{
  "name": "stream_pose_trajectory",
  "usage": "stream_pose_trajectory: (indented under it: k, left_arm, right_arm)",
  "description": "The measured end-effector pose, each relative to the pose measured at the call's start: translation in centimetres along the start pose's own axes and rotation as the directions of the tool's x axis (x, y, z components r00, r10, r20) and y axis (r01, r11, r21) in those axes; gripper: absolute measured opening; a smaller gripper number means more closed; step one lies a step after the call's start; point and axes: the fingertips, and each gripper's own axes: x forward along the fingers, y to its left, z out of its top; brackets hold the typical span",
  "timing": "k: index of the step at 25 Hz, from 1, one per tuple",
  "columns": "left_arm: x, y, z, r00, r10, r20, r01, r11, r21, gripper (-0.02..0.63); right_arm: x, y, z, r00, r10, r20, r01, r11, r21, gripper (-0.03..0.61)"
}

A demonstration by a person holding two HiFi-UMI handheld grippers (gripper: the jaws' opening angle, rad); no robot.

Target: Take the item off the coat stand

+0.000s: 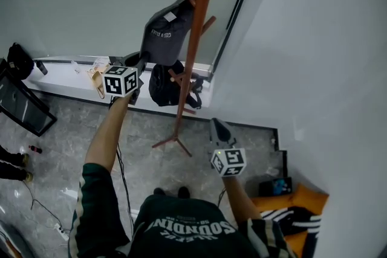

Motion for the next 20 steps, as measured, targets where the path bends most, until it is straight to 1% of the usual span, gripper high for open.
stream_pose_trajectory:
  k: [5,10,14,20]
  left_arm:
    - [-0.1,0.7,0.9,1.0,-0.005,0.007,0.005,1.0,-0.02,0.014]
    - [0.0,1.1,1.7,1.0,0.002,-0.001,-0.002,1.0,-0.015,0.014]
    - [0.3,1.5,1.8,1.0,0.004,-0.012,-0.004,1.0,-0.031,0.014]
    - [0.7,1.8,2.3,1.0,-0.004,-0.004,0.004,0.999,-0.044,0.014]
  right_arm:
    - [0.0,0.0,0.0,1.0,-0.004,0.007,0.004,1.0,0.001,-0.002]
    - [0.0,-0.1,0.0,1.0,-0.008,0.003,0.008,1.0,0.005,-0.002]
    - [-0.1,-0.2,-0.3,1.0,-0.013,-0.001,0.013,1.0,0.007,-0.002]
    - [0.0,-0.5,-0.6,1.0,-0.02,0.002,0.02,1.0,0.014,-0.002]
